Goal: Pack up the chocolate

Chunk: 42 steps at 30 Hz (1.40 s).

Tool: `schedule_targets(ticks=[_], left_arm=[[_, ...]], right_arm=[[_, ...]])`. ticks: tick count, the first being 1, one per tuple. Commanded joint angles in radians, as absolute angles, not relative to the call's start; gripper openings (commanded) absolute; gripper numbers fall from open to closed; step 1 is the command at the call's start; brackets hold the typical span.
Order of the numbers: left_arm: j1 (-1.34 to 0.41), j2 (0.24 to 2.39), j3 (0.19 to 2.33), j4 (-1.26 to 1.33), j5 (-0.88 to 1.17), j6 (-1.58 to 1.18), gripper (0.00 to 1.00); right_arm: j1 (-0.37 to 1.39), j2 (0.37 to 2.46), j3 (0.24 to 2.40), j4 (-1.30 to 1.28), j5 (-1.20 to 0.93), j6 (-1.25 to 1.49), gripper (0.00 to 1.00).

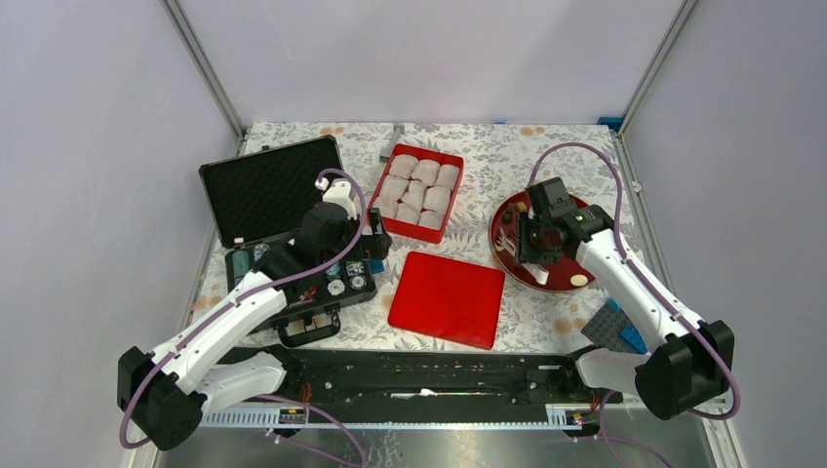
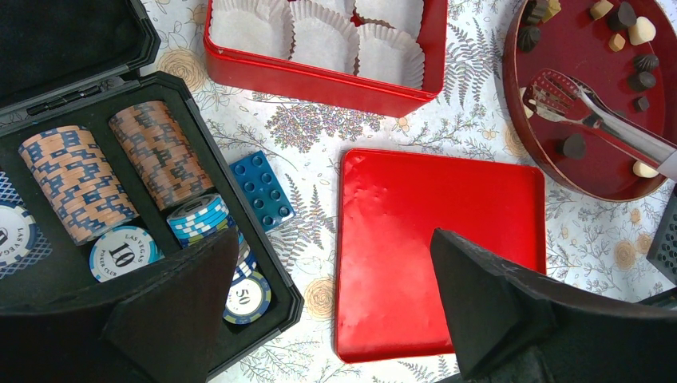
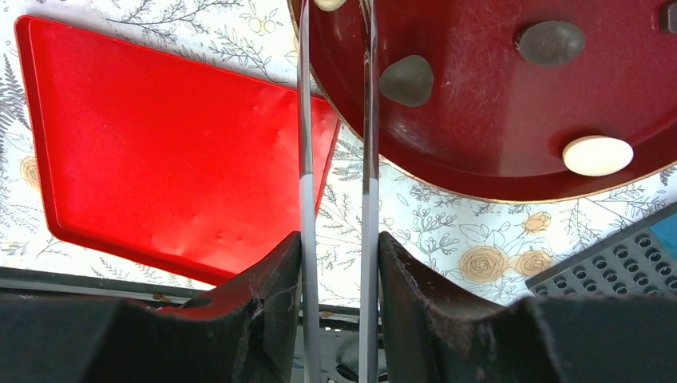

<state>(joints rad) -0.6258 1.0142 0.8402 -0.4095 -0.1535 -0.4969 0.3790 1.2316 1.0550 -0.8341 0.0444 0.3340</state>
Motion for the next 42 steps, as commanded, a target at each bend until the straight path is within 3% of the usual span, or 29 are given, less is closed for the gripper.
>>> schedule_targets(ticks=[1, 12, 26, 42], left_arm=[[-0.623, 0.997, 0.834, -0.372, -0.157, -0.5, 0.99], [-0.623, 1.001, 0.834, -0.368, -0.151, -0.501, 0.99], [-0.623, 1.023, 0.848, -0.359, -0.137, -0.491, 0.99], [-0.623, 1.019, 0.836, -0.356, -0.141, -0.496, 0.99]], right_arm=[[0.394, 1.234, 1.058, -0.85, 0.082, 0.324, 0.43], [0.408, 1.253, 1.056, -0.814, 0.014, 0.316, 0.46], [0.425, 1.277, 1.101, -0.952, 0.242, 0.268, 0.43], [0.445, 1.305, 1.097, -0.933, 0.21, 0.273, 0.45]])
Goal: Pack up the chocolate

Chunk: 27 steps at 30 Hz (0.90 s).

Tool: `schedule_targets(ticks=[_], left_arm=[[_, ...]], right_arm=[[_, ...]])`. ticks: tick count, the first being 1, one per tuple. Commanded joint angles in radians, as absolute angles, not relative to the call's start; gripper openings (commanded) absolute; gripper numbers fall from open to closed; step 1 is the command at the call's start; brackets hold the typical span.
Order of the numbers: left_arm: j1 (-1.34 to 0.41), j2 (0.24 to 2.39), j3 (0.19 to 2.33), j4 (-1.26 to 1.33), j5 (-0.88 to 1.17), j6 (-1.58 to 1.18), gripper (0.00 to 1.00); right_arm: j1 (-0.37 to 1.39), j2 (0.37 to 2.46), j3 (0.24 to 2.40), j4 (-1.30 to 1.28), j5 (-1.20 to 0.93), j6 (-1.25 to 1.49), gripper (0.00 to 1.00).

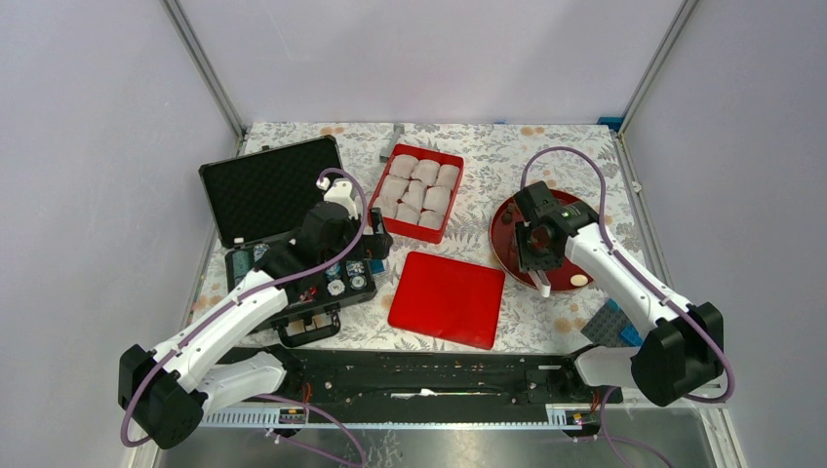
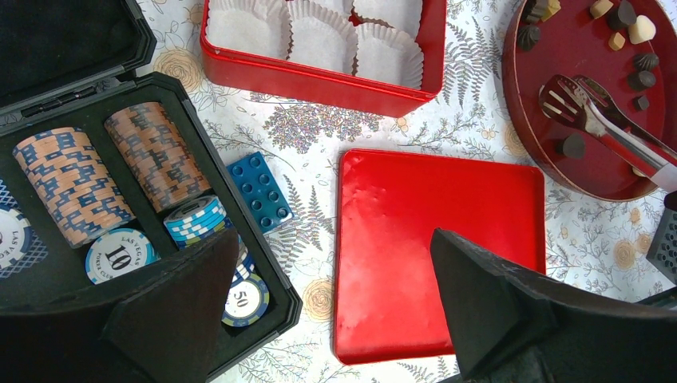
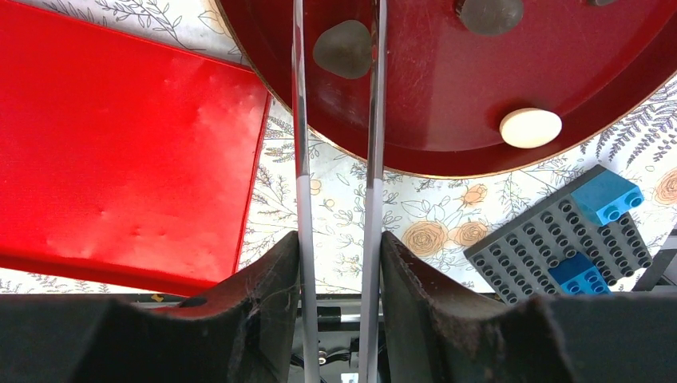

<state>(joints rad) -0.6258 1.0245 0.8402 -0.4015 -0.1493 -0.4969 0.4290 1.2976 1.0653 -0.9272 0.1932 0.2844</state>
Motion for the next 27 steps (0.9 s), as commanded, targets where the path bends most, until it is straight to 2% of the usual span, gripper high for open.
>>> schedule_targets(ticks=[1, 13, 27], left_arm=[[-0.623, 1.02, 0.836, -0.356, -0.14, -0.497, 0.99], [-0.623, 1.013, 0.833, -0.356, -0.141, -0.501, 0.99], [-0.623, 1.025, 0.842, -0.352, -0.13, -0.515, 0.99]], right_arm=[[0.446, 1.308, 1.097, -0.932, 0.21, 0.272, 0.45], [0.453, 1.287, 1.116, -0.951, 0.227, 0.28, 0.3], [0.453, 1.205, 1.163, -0.979, 0.233, 0.293, 0.27]])
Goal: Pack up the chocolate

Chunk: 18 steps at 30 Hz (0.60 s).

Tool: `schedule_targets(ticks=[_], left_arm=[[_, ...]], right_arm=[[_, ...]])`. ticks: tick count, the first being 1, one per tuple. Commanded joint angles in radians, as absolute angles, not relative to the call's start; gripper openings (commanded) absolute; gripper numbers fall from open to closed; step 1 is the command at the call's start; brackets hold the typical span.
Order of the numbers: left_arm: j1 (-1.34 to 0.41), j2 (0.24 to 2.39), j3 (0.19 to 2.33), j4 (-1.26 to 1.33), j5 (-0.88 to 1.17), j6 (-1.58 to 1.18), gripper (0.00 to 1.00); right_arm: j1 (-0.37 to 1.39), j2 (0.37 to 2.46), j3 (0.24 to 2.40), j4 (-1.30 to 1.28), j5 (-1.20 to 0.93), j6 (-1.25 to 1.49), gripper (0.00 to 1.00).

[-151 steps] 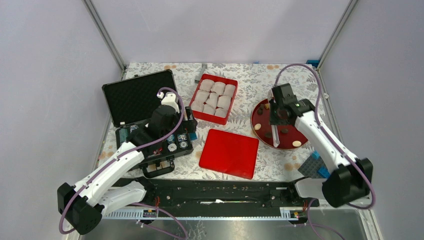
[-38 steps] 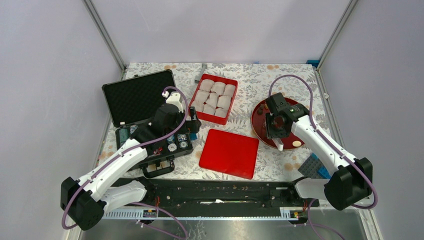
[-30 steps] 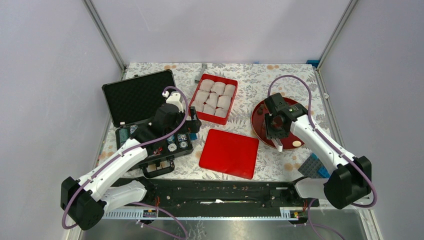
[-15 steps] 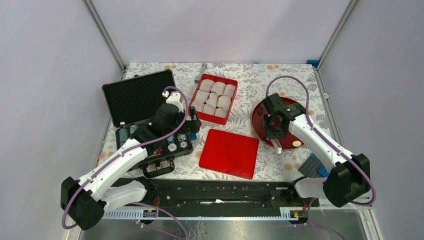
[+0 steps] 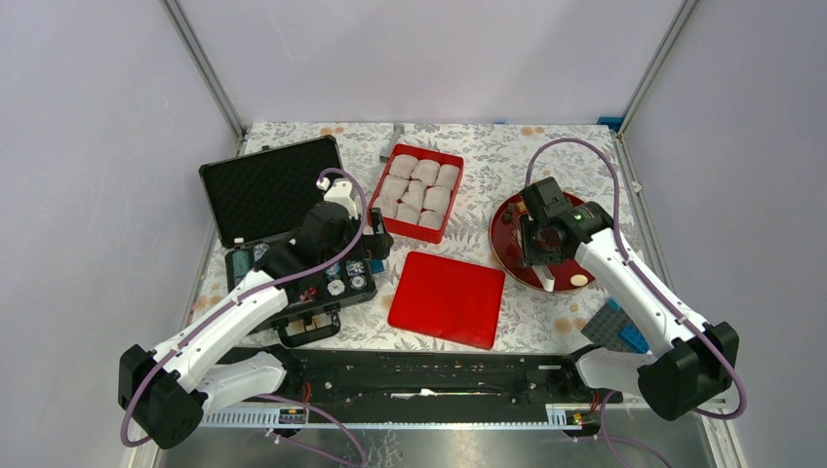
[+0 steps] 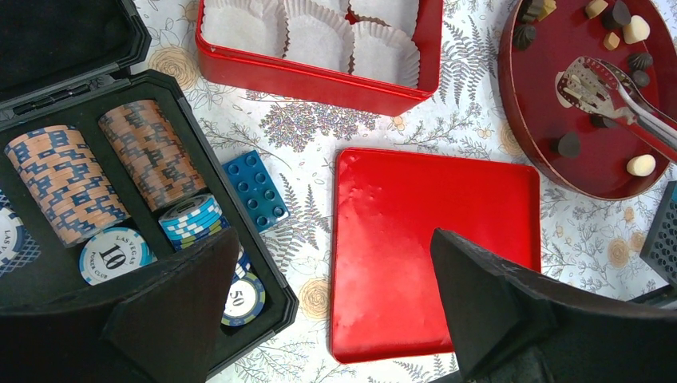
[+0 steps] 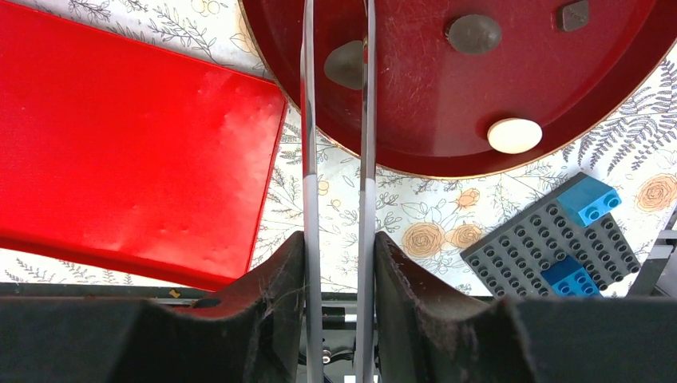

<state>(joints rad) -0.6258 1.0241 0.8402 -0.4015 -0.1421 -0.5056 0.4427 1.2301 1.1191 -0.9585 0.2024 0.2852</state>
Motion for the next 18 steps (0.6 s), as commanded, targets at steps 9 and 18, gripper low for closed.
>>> schedule_targets(ticks=[9, 18], left_arm=[[-0.622, 1.026, 0.865, -0.351, -0.165, -0.505, 0.99], [-0.62, 1.067, 0.977, -0.408, -0.253, -0.496, 0.99]], right_arm=[[0.459, 1.159, 1.226, -1.018, 0.125, 0.295, 0.27], [0.558, 1.144, 1.261, -1.045, 0.051, 0.339, 0.26]])
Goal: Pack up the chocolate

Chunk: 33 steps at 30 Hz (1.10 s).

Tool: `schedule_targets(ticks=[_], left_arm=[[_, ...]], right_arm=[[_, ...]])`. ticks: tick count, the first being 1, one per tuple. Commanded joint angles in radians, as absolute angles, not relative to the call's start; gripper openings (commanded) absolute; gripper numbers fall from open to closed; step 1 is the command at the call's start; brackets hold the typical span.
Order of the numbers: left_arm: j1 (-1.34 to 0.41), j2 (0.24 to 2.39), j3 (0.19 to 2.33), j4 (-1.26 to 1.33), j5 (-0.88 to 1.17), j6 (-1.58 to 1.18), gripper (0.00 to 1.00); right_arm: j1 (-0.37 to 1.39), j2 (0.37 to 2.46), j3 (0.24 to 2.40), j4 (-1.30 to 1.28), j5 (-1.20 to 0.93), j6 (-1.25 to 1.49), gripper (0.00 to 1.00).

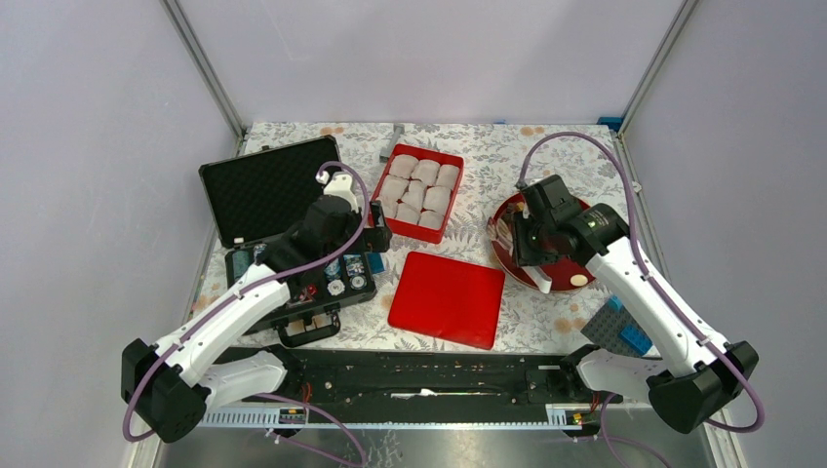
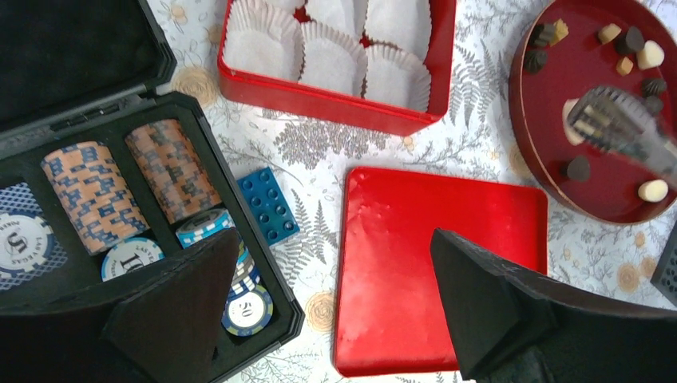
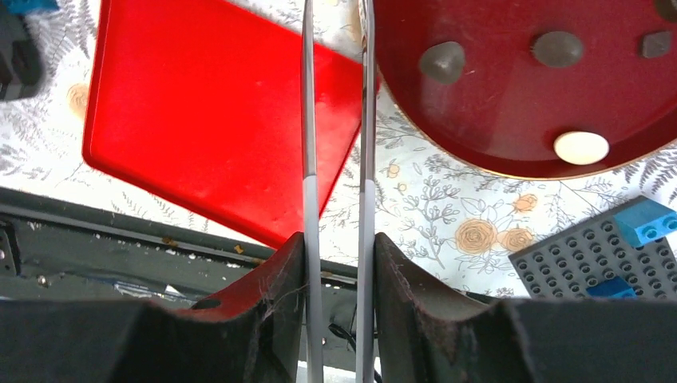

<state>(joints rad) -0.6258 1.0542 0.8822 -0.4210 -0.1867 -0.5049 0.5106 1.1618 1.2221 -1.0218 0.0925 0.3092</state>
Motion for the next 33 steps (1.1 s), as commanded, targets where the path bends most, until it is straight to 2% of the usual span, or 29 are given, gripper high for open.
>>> schedule_targets(ticks=[1, 33], left_arm=[[-0.619, 1.072, 0.986, -0.413, -0.255, -0.493, 0.99], [-0.609, 1.065, 0.994, -0.435, -0.273, -0.483, 0.99]], right_arm=[[0.567, 1.143, 1.26, -1.043, 0.053, 0.343, 0.26], [0.612, 1.199, 1.337, -0.929, 0.032, 0.337, 0.26]])
